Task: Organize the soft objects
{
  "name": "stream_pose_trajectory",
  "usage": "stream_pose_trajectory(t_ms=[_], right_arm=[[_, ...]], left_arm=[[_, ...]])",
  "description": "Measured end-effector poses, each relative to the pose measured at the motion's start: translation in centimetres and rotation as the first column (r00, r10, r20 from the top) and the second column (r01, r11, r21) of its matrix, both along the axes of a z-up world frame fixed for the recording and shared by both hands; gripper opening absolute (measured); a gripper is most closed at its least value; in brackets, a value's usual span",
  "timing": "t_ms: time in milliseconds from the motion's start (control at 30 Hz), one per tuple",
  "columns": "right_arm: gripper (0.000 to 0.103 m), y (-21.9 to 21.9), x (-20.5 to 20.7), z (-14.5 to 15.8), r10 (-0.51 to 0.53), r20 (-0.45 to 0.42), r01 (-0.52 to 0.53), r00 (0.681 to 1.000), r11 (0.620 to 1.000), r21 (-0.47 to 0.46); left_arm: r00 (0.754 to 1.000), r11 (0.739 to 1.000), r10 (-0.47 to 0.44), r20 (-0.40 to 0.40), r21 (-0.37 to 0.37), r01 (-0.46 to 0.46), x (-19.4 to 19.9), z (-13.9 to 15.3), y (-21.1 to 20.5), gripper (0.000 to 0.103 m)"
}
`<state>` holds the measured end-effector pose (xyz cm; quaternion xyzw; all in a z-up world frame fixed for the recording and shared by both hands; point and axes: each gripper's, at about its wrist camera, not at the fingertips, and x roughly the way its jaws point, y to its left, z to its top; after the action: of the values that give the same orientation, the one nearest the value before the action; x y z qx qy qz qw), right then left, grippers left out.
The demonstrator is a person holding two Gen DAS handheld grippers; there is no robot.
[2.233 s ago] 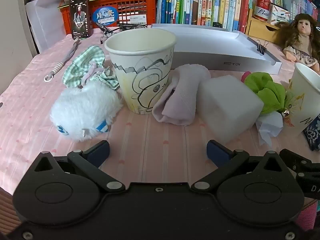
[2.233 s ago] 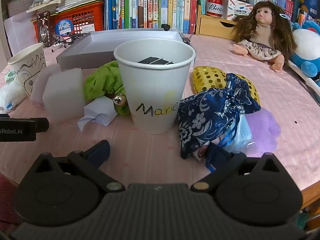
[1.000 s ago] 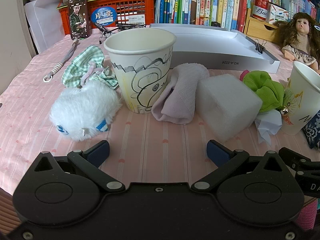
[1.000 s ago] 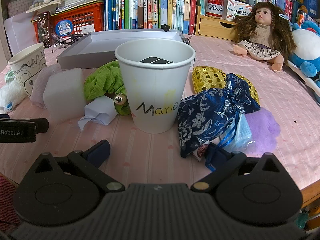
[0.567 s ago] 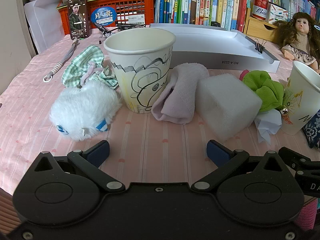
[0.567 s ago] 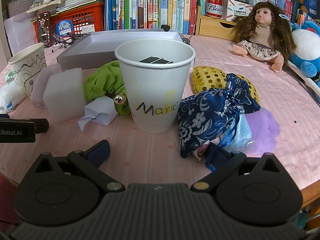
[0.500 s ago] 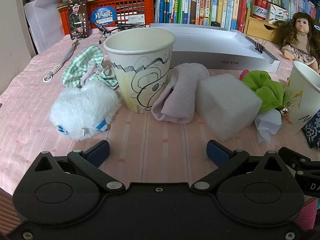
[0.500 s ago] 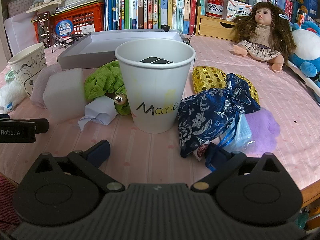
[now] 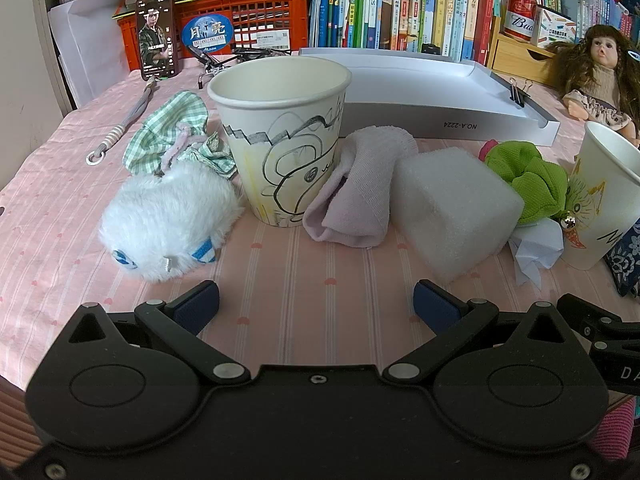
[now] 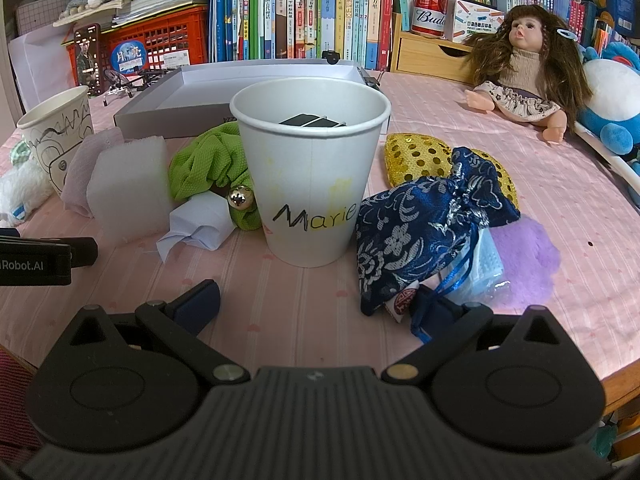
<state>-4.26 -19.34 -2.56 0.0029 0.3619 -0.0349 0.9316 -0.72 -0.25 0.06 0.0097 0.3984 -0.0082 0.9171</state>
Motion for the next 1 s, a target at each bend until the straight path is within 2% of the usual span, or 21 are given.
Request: stream_pose_trajectory(t_ms=[500,1000], right_arm=[[0.103,-0.2,0.0,0.1,-0.002,0.008,0.002,1.000,1.000,-0.001],[0.103,0.1,-1.1,-0.4,-0.015,0.077,0.015,0.997,1.000,-0.011]], left_arm=[[1.000,1.000,-0.012,0.024,-0.002,0.012,-0.3,0.2,-0.1,0.103],[0.996,1.000,-0.026,0.082,-0.003,0.027,-1.0,-0.4,-0.1,0.103]])
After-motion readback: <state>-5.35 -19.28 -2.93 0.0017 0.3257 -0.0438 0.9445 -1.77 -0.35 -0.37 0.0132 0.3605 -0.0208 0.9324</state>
